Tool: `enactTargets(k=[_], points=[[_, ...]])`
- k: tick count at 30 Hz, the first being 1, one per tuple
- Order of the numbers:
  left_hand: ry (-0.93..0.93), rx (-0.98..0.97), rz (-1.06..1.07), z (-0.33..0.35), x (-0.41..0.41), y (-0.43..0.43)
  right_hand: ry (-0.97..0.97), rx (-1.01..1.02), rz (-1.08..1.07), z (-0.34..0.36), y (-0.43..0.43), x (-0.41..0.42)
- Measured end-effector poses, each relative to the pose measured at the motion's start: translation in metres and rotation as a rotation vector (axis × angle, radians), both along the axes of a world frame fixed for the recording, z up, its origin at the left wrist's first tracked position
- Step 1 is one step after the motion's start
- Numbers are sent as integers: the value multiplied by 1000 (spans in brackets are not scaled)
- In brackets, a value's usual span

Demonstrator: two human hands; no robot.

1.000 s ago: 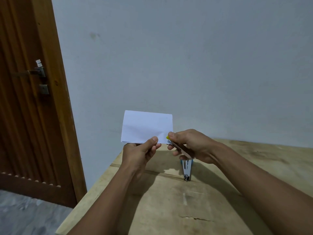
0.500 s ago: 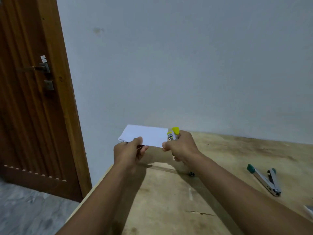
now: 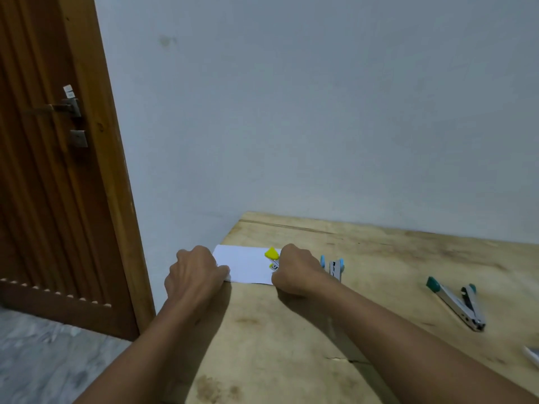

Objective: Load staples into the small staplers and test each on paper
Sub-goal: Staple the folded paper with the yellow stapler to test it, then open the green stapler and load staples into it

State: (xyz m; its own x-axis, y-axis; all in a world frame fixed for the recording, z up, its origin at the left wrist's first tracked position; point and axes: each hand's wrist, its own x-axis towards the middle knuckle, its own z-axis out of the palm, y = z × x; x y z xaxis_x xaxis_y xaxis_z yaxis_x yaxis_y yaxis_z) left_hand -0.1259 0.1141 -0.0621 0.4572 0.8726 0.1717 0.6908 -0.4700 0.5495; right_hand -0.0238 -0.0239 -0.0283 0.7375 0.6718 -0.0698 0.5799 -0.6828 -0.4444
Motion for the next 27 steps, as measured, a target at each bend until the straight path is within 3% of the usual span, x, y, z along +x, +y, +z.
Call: enactTargets(k=[12, 18, 23, 27], points=[[12, 70, -33, -6, -3, 1, 29, 24, -21, -6, 1, 5], [-12, 56, -63, 1, -5, -2, 276, 113, -65, 2, -4, 9], [-171, 145, -9, 8, -8, -21, 551, 391, -123, 22, -16, 19], [-409, 156, -193, 22, 11, -55, 552, 502, -229, 43, -49, 39]])
